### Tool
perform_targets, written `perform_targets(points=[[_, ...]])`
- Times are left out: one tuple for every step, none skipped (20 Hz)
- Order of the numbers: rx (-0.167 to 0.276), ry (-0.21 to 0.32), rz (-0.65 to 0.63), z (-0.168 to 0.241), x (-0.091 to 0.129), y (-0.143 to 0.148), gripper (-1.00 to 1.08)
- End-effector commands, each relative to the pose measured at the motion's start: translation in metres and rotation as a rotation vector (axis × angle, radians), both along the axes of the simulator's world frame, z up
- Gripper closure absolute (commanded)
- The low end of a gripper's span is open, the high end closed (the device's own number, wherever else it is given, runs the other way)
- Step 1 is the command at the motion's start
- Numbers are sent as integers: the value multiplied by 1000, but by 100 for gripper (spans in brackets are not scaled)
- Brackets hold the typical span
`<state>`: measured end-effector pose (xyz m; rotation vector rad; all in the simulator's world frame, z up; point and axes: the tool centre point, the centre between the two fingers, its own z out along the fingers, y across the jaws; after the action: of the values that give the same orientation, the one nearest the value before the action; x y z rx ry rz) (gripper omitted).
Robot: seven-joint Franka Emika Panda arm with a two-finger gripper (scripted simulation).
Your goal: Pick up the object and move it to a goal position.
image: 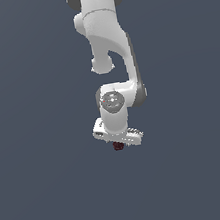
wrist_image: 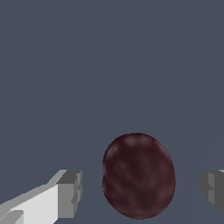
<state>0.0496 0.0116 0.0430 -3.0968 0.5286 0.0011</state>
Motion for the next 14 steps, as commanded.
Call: perform_targets(points=[[0,-1,-1,-10,0,0,-92],[0,-1,-1,-12,0,0,-92],[0,-1,-1,-14,0,0,-92],[0,-1,-1,-15,1,0,-92],[0,-1,-1,-15,1,0,-92],[0,-1,-1,-15,1,0,-92],[0,-1,-1,-15,1,0,108],[0,-1,-1,-15,1,0,108],[0,-1,-1,-15,1,0,108],[0,-1,-1,-15,1,0,108],[0,-1,-1,-15,1,0,108],[0,-1,-1,-15,1,0,108],[0,-1,-1,-15,1,0,108],[0,-1,-1,-15,1,0,108]])
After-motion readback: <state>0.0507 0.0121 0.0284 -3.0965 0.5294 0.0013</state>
